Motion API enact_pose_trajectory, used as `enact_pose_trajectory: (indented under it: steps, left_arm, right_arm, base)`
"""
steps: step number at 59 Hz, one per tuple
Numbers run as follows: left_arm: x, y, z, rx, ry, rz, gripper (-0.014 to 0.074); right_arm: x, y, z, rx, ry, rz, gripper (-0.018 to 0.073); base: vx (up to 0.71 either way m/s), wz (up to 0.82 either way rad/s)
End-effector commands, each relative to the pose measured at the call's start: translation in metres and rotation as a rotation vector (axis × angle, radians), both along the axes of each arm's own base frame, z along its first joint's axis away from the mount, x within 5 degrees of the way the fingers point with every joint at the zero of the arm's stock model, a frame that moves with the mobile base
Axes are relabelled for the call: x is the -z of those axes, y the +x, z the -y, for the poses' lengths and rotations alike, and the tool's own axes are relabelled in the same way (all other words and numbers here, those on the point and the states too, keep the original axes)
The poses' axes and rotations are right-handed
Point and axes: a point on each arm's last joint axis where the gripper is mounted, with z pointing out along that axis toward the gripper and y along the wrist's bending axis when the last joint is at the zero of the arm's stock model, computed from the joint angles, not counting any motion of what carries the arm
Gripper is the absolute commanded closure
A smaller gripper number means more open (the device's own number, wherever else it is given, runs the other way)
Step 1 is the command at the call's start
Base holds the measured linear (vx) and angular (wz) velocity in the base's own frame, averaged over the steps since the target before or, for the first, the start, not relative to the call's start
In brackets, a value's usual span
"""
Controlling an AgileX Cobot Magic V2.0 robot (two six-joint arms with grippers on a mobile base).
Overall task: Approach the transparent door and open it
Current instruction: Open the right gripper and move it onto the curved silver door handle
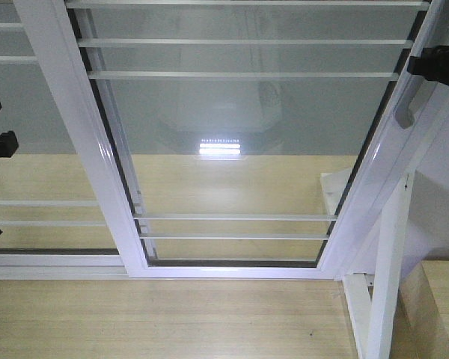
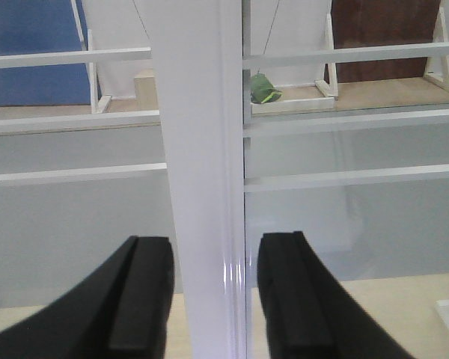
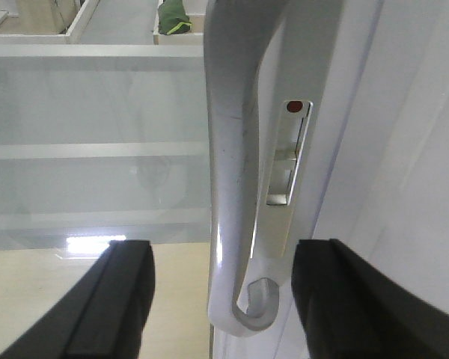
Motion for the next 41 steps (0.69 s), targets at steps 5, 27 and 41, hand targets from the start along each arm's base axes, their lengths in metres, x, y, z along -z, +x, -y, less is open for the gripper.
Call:
enact_pose_trajectory:
  steps: [5, 27, 41]
  left_arm:
    - [-0.023, 0.002, 0.001, -0.001, -0.022, 0.146, 0.0184]
    - [-0.025, 0.002, 0.001, -0.002, -0.024, 0.166, 0.0184]
    - [-0.025, 0.002, 0.001, -0.002, -0.024, 0.166, 0.0184]
  right_arm:
    - [-0.023, 0.023, 0.002, -0.014, -0.027, 0.139, 0.0077]
    - [-0.005, 0.058, 0.005, -0.021, -0.025, 0.161, 0.0118]
    - [0.009, 0.070, 0.006, -0.018, -0.017, 0.134, 0.0244]
  base:
    - [0.00, 0.00]
    - [0.00, 0.00]
    - [0.00, 0.00]
